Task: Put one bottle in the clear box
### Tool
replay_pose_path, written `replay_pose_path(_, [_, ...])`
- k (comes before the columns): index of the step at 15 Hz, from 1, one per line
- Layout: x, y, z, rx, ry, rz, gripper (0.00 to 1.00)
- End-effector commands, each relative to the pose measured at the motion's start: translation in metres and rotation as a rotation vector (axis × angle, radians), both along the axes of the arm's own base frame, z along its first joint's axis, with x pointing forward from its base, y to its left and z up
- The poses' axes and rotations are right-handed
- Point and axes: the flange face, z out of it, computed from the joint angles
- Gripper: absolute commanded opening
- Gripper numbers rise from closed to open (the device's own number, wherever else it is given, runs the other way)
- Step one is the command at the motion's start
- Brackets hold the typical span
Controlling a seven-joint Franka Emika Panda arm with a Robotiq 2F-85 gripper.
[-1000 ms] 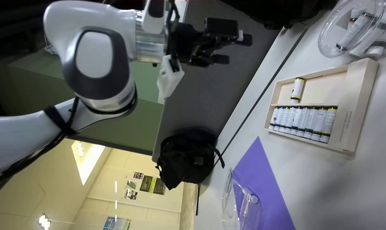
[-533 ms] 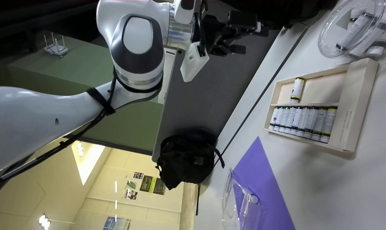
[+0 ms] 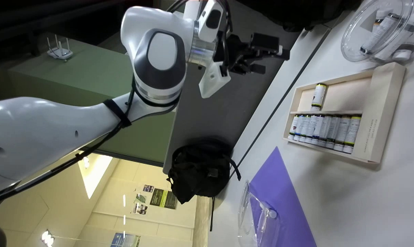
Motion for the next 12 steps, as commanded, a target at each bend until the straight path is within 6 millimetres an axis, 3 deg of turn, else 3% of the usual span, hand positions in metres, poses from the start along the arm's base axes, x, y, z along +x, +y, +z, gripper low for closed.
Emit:
replay_pose_path(1, [0.015, 0.023, -0.032, 0.075, -0.014, 0.020, 1.00])
replay_pose_path(5, [0.019, 0.037, -0.074, 0.120, 0.019, 0.013, 1.00])
replay_pose_path(12, [0.027, 0.018, -0.118, 0.120, 0.044, -0.033, 1.00])
